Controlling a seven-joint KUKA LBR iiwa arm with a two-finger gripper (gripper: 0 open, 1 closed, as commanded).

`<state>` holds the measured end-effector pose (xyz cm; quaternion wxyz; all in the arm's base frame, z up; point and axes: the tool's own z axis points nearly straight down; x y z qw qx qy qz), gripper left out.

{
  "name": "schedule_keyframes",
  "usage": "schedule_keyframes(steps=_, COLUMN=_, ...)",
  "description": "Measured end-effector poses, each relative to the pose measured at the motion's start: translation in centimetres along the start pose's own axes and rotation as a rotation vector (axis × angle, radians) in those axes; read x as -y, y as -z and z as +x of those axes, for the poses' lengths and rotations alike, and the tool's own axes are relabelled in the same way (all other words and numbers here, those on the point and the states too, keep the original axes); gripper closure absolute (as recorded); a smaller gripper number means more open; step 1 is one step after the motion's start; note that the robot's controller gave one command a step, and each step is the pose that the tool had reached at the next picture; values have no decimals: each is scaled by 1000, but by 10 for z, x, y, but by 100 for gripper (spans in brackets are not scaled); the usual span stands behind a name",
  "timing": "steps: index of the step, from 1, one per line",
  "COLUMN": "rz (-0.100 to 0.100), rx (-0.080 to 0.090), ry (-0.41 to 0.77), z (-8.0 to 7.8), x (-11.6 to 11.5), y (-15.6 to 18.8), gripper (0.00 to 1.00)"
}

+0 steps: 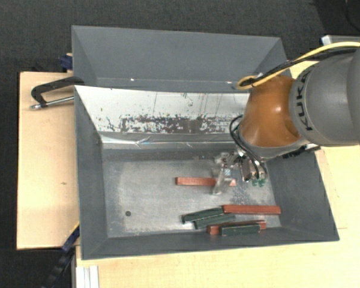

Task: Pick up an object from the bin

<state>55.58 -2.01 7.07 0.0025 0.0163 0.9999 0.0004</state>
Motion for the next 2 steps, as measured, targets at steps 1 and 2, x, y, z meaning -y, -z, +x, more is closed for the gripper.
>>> schedule_keyframes(steps=1, rz=0, rx=0, ry=0, z=0, x=0, y=0, gripper=100)
schedule_keyframes(steps=2, rz=-1, rx=2, ry=24, z=5, x=-36, y=149, gripper=100)
